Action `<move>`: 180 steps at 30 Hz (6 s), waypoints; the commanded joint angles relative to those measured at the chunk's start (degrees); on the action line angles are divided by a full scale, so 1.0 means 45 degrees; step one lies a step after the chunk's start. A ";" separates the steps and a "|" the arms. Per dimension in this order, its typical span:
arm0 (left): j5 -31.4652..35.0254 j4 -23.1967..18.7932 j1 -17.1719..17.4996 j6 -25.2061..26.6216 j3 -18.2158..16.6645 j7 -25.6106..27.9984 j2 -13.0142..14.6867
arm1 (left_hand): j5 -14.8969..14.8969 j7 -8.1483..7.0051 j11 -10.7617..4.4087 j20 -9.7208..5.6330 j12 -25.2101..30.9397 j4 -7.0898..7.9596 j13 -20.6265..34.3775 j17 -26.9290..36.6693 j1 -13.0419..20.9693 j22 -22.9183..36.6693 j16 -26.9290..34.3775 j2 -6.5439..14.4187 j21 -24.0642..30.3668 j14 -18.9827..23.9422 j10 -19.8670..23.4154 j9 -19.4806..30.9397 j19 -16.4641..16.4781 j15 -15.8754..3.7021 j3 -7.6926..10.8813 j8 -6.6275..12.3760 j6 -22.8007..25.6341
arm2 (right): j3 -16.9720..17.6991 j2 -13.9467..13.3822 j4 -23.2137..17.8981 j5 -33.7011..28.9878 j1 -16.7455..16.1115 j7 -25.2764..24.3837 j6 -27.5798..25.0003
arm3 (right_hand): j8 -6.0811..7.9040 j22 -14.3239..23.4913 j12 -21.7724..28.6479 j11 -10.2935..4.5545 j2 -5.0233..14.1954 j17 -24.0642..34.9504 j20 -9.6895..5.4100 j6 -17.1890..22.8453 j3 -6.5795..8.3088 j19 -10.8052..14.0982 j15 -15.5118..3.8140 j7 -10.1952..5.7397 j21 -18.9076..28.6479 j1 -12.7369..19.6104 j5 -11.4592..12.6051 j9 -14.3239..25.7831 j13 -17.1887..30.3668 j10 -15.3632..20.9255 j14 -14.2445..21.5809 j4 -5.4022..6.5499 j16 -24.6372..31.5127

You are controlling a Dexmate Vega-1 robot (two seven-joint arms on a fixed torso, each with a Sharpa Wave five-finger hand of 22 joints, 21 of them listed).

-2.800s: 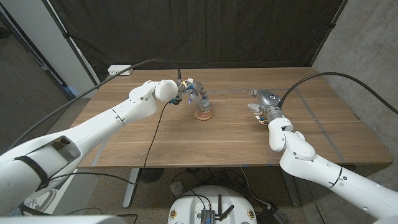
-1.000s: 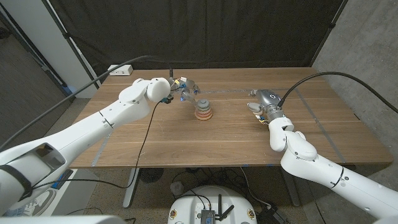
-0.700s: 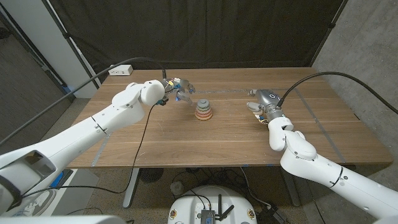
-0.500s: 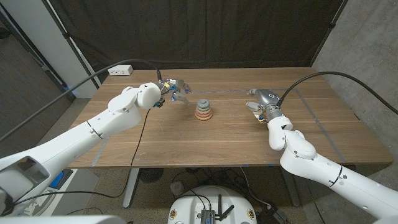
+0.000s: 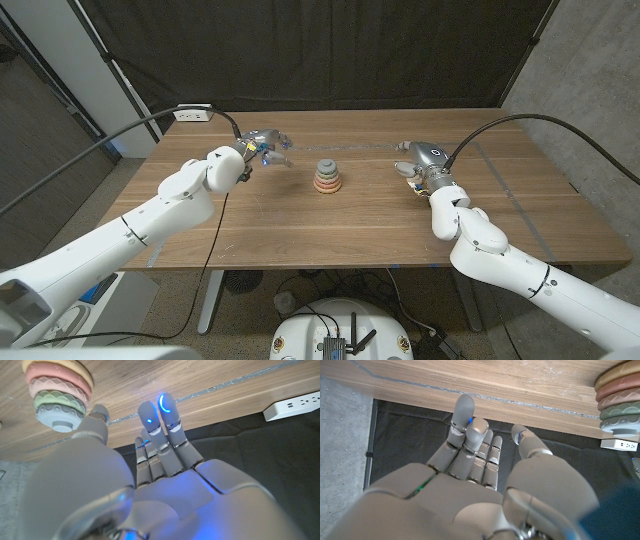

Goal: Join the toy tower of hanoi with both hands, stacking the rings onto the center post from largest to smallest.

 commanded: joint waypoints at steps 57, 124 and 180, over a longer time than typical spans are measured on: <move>-0.1736 0.0669 0.3407 0.0308 -0.1373 0.6535 -0.0713 | 0.0254 -0.0173 -0.0188 -0.1584 -0.0150 -0.0003 -0.0090 0.0497 0.0057 0.0038 0.0503 0.0110 0.0015 0.0531 0.0667 0.0030 0.0397 -0.0680 0.0453 -0.0273 0.0622 | -0.0760 -0.0172 0.0764 0.0542 0.1220 0.1353 -0.1248 | -0.0559 -0.0006 -0.0218 0.0426 -0.0555 -0.0247 -0.1005 -0.1118 -0.0108 -0.0411 -0.0370 0.0420 -0.0176 -0.0095 -0.0259 0.0044 -0.0094 -0.1273 -0.0607 -0.0056 -0.0375; -0.2329 -0.0479 0.4094 0.1022 -0.1680 0.6430 0.0178 | 0.0401 -0.0215 -0.0329 -0.1580 -0.0201 -0.0047 0.0050 0.0472 -0.0221 0.0082 0.0377 0.0274 -0.0046 0.0407 0.1123 0.0108 0.0350 -0.0682 0.0960 -0.0303 0.1100 | -0.3745 -0.0098 0.2325 0.1301 0.4168 0.3590 -0.3876 | -0.0543 -0.0067 -0.0039 0.0697 -0.0798 -0.0984 -0.0993 -0.2218 -0.1100 -0.0952 -0.0377 0.0731 -0.0389 0.0140 -0.1156 -0.0099 -0.0513 -0.2020 -0.1130 0.0022 -0.1230; -0.2739 -0.0348 0.4143 0.0863 -0.1640 0.6410 0.0190 | 0.0517 -0.0193 -0.0288 -0.1581 -0.0198 -0.0067 0.0139 0.0500 -0.0338 0.0090 0.0385 0.0436 -0.0027 0.0420 0.1407 0.0181 0.0330 -0.0687 0.1399 -0.0308 0.1298 | -0.4525 0.0041 0.3012 0.1964 0.4717 0.3047 -0.3931 | 0.0108 0.0013 0.0612 -0.0318 -0.0072 -0.0025 -0.1073 -0.0381 -0.0924 0.0050 -0.0399 -0.0067 -0.0016 0.1869 -0.1006 -0.0286 -0.0146 0.0249 0.0192 -0.0155 -0.0296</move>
